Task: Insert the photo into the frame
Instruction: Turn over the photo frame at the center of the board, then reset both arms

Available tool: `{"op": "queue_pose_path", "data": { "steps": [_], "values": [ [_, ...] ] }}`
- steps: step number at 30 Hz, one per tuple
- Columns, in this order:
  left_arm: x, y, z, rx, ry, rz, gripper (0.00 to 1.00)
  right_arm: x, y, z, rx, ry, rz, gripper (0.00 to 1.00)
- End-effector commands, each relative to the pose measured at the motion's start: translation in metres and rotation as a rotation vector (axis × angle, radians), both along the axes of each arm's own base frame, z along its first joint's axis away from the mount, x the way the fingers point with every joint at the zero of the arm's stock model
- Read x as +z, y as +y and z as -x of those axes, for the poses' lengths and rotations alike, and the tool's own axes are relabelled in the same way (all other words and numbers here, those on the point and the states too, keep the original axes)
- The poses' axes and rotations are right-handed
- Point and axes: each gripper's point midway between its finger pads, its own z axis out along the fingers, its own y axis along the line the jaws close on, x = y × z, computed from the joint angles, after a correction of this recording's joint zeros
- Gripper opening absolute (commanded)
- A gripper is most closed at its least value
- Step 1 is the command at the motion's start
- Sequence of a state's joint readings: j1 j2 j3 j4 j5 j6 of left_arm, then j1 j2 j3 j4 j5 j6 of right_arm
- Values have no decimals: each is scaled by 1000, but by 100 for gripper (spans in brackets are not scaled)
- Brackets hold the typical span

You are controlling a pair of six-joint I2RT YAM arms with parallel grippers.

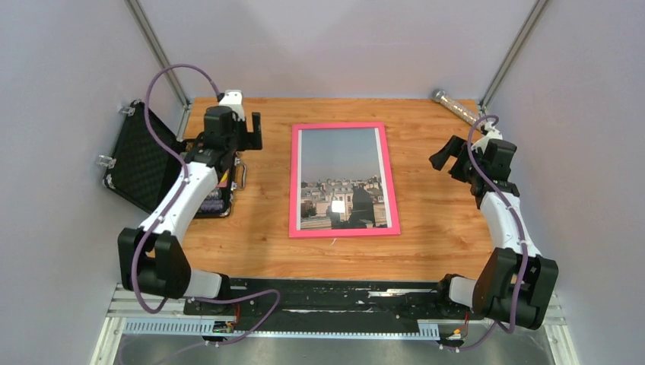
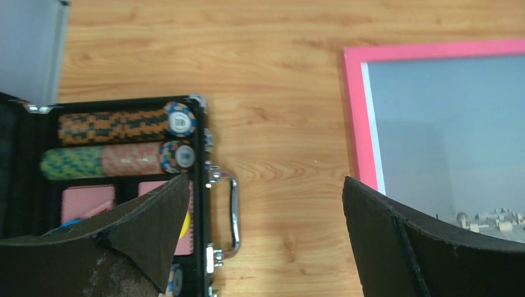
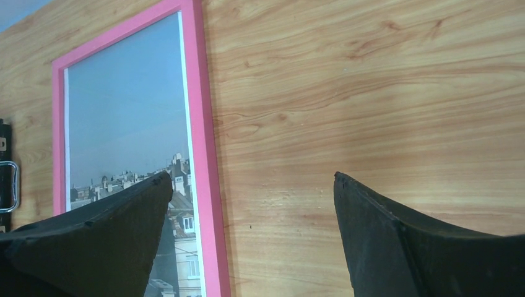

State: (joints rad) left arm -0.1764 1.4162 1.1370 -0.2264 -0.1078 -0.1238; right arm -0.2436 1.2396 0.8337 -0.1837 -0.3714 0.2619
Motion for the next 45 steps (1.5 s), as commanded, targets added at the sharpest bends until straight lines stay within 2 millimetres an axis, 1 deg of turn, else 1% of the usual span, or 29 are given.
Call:
{"op": "queue_pose_path", "data": {
  "steps": [1,5,6,7,8,9,10,11,13,15,17,23,26,28,29,32,33,36,38,41,45],
  "values": [
    [38,37,12,101,-107,-22,100,13,-11,1,-10,-21,41,100],
    [48,59,31,152,-117,-4,100,18,-23,-1,-46,-21,47,100],
    [51,59,38,145,-119,2,100,20,-29,-2,-65,-21,57,100],
    [50,63,42,152,-109,1,100,22,-36,-4,-101,-17,68,100],
    [55,64,47,149,-122,4,100,24,-42,-6,-134,-11,79,100],
    [56,67,50,152,-120,-2,100,26,-47,-6,-149,-4,99,100],
    [62,68,53,149,-135,-2,100,29,-51,-8,-151,4,122,100],
    [64,70,56,152,-135,-7,100,33,-54,-9,-159,12,135,100],
    [73,71,60,144,-155,-3,100,32,-60,-9,-174,39,145,100],
    [81,66,64,113,-172,17,100,33,-60,-8,-167,56,139,100],
    [85,59,67,85,-186,39,100,38,-58,-6,-155,56,136,100],
    [86,44,75,10,-192,86,100,67,-57,4,-174,-12,161,100],
    [84,37,78,-21,-186,110,100,79,-50,15,-151,-50,163,100],
    [87,31,80,-46,-213,127,100,87,-43,23,-128,-82,160,100],
    [86,30,85,-51,-224,131,100,90,-39,26,-108,-98,165,100],
    [90,31,90,-48,-279,131,100,98,-35,37,-81,-143,211,100],
    [89,34,93,-30,-290,128,100,101,-38,39,-88,-154,238,100],
    [92,39,95,-7,-322,121,100,112,-52,45,-149,-187,315,100],
    [92,40,95,-7,-327,109,100,117,-56,47,-171,-210,343,100],
    [88,43,96,3,-334,92,100,119,-53,50,-151,-245,363,100],
    [91,54,98,52,-369,64,100,116,-51,51,-144,-254,360,100]
  ]
}}
